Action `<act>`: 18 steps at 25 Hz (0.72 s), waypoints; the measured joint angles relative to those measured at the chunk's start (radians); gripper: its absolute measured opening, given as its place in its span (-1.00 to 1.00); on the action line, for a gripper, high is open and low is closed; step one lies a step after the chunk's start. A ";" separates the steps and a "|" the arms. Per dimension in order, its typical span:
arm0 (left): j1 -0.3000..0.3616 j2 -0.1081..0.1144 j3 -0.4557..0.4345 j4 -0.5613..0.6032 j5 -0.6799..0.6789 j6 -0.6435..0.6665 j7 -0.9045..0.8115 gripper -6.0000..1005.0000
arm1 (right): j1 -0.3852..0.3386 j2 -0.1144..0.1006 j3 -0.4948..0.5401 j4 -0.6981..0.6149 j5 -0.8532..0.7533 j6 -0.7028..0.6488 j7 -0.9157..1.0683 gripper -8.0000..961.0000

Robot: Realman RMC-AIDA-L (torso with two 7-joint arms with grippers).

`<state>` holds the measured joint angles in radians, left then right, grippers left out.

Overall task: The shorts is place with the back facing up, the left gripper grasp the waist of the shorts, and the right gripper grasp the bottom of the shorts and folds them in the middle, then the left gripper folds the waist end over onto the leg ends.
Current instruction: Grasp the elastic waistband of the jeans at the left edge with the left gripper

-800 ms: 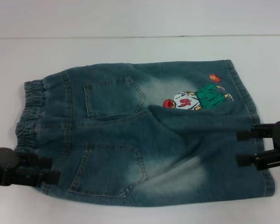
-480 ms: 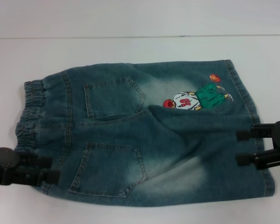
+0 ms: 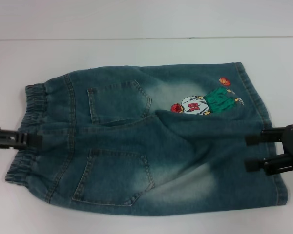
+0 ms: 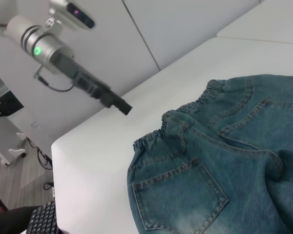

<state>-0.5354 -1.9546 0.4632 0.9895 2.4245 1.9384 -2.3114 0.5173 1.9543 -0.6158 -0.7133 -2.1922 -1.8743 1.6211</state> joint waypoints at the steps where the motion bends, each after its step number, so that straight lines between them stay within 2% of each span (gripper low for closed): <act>1: -0.013 0.006 0.000 0.003 0.029 -0.013 -0.034 0.57 | 0.001 0.000 0.000 0.000 0.000 0.000 0.000 0.97; 6: -0.071 0.022 0.008 -0.015 0.161 -0.066 -0.104 0.57 | 0.007 0.003 -0.002 0.000 0.000 0.000 0.000 0.97; 10: -0.094 0.030 0.012 -0.044 0.232 -0.106 -0.152 0.57 | 0.008 0.006 -0.004 0.000 0.000 0.006 0.000 0.97; 18: -0.093 0.023 0.033 -0.078 0.332 -0.153 -0.173 0.57 | 0.011 0.012 -0.007 0.000 0.000 0.010 -0.001 0.97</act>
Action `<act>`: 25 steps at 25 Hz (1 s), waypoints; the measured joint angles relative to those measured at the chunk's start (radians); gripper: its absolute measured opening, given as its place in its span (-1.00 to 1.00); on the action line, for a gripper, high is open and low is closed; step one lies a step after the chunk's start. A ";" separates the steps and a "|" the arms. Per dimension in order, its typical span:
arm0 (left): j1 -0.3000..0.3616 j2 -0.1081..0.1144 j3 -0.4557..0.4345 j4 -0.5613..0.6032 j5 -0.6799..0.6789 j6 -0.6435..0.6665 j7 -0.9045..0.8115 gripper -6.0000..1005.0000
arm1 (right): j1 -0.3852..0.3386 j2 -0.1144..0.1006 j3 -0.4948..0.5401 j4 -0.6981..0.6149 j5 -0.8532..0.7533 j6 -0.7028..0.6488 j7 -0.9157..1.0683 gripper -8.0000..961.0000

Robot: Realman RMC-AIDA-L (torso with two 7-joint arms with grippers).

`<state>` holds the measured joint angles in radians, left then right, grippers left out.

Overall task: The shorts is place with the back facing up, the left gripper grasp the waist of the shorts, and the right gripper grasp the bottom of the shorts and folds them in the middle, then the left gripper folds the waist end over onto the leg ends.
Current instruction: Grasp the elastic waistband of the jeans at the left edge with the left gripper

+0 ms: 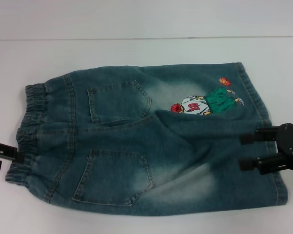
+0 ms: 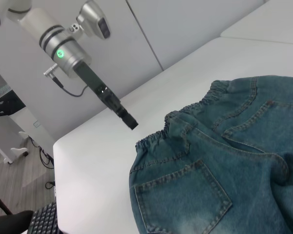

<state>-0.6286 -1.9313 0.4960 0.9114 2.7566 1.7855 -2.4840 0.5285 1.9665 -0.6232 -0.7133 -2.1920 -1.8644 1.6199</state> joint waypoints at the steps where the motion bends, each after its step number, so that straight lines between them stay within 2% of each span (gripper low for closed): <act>1: -0.001 0.000 0.000 -0.010 0.005 -0.005 0.000 0.57 | 0.002 0.000 0.000 0.000 0.000 0.000 0.000 0.97; 8: -0.002 -0.003 0.003 -0.033 0.008 -0.030 -0.006 0.56 | 0.010 0.000 0.000 0.000 0.000 0.001 0.000 0.97; 25: 0.000 -0.009 0.078 -0.073 0.024 -0.102 -0.027 0.55 | 0.010 0.004 0.001 0.000 0.000 -0.001 -0.003 0.97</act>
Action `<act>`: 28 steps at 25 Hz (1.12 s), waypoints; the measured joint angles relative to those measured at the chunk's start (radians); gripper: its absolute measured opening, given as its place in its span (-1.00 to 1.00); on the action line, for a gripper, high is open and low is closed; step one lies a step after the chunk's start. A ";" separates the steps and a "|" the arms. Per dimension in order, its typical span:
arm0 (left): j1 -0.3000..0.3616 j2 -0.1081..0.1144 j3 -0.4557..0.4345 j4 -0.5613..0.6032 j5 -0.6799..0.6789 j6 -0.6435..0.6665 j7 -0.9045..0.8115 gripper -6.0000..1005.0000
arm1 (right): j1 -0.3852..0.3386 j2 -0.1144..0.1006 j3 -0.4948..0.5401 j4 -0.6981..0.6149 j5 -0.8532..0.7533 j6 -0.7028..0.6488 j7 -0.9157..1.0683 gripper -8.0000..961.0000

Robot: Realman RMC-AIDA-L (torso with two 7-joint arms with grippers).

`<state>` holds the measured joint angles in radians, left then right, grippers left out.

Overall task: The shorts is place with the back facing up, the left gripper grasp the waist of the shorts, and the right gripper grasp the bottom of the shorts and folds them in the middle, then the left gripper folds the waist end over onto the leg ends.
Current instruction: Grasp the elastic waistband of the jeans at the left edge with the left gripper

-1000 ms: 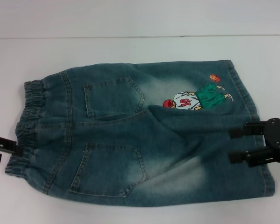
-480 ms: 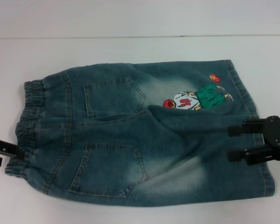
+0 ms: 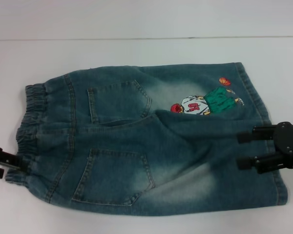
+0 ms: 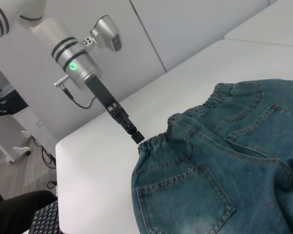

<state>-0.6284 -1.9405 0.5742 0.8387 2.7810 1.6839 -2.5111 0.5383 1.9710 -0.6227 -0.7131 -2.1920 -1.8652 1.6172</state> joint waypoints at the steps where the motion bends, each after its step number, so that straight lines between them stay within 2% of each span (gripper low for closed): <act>1: -0.001 0.000 0.002 -0.002 0.003 -0.004 0.000 0.55 | 0.000 0.000 0.000 0.001 0.000 0.000 0.000 0.97; 15: -0.018 -0.017 0.020 -0.013 0.013 -0.020 -0.001 0.55 | -0.002 0.000 -0.006 0.004 0.000 0.001 -0.002 0.96; 27: -0.033 -0.019 0.023 -0.012 0.001 -0.010 0.025 0.54 | -0.002 0.000 -0.001 0.006 0.000 -0.004 -0.003 0.96; 28: -0.033 -0.019 0.025 -0.012 0.002 -0.010 0.026 0.45 | -0.002 0.000 -0.001 0.006 0.000 -0.004 -0.003 0.96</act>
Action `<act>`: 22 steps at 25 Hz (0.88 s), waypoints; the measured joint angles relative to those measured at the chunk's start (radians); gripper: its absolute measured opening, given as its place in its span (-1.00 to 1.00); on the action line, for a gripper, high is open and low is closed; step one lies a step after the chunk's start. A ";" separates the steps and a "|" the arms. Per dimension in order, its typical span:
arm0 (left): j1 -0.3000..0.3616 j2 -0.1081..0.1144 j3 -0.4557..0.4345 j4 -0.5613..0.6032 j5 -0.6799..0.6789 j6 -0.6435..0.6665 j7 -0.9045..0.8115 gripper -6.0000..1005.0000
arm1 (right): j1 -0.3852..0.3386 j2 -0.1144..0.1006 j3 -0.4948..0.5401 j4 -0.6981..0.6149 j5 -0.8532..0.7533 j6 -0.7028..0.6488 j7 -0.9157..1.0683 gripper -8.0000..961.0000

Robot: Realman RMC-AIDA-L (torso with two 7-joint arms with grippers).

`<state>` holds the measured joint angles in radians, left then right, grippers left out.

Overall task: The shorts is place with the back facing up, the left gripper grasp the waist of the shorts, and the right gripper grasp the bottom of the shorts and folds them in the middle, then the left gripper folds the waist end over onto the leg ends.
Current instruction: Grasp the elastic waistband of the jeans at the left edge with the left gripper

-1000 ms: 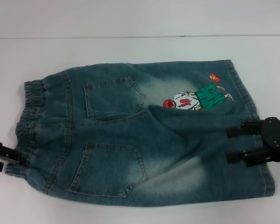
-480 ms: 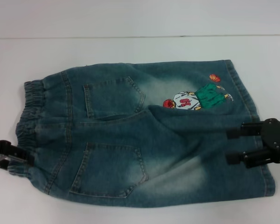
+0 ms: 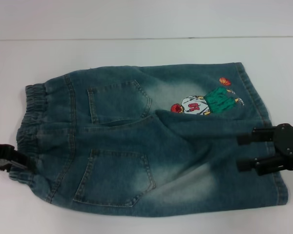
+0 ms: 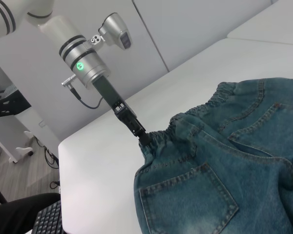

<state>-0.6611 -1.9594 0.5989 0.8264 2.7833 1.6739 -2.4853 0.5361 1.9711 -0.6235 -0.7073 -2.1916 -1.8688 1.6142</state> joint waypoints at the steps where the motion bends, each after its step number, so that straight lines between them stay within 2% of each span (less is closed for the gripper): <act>1: 0.000 -0.001 0.001 0.000 0.002 0.000 0.000 0.37 | 0.000 0.000 0.000 0.000 0.000 0.000 0.000 0.96; 9: 0.000 -0.003 0.004 0.005 0.006 0.003 0.001 -0.38 | 0.001 -0.001 0.002 -0.006 0.003 -0.001 0.008 0.96; 12: 0.000 -0.003 0.017 0.006 0.006 0.004 0.001 -0.82 | 0.004 -0.006 0.002 -0.006 0.005 -0.001 0.026 0.96; 18: -0.009 -0.004 0.028 0.009 0.001 0.006 0.001 -0.87 | 0.010 -0.023 -0.004 -0.070 -0.008 -0.008 0.179 0.96; 22: -0.030 0.007 0.025 0.011 -0.002 0.012 -0.002 -0.91 | 0.014 -0.029 -0.004 -0.158 -0.100 -0.046 0.261 0.96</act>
<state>-0.6916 -1.9521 0.6237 0.8372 2.7813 1.6861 -2.4873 0.5505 1.9422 -0.6278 -0.8655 -2.2916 -1.9151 1.8752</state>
